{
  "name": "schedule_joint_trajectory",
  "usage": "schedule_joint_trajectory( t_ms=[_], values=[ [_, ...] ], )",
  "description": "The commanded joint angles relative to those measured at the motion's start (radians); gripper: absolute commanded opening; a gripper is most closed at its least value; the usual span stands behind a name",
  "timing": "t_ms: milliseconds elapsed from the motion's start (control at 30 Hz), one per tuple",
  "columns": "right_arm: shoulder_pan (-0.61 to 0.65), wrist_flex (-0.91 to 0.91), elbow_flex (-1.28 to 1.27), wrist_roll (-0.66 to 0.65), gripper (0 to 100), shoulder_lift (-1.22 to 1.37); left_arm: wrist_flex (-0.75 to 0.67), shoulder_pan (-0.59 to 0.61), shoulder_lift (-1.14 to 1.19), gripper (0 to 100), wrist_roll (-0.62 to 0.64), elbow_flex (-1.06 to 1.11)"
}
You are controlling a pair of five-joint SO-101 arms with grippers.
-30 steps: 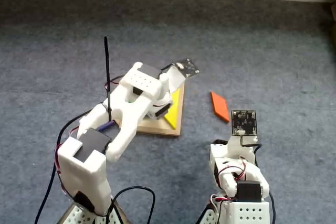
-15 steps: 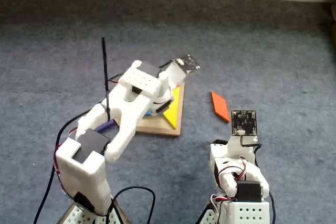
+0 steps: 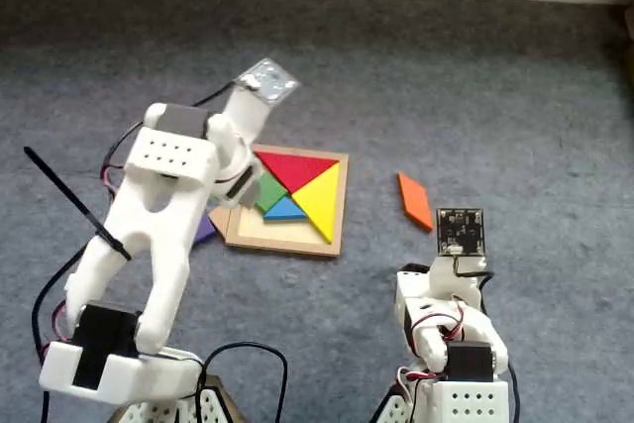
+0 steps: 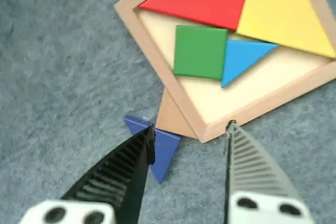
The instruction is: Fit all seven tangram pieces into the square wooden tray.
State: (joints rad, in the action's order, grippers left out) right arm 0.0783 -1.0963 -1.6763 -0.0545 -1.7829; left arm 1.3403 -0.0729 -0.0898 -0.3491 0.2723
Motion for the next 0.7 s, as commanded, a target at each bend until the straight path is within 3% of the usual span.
schedule_joint_trajectory(
  t_ms=[0, 233, 667],
  values=[
    [-0.012, 0.001, -0.111, 0.005, 2.6, -0.021, -0.152, 0.13, -0.018, 25, 0.002, 0.077],
    [-0.012, 0.001, -0.111, 0.005, 2.6, -0.021, -0.339, 0.186, 0.173, 25, 0.0, 0.11],
    [-0.012, 0.001, -0.111, 0.005, 2.6, -0.021, -0.152, 0.104, 0.403, 25, 0.0, -0.061]
  ],
)
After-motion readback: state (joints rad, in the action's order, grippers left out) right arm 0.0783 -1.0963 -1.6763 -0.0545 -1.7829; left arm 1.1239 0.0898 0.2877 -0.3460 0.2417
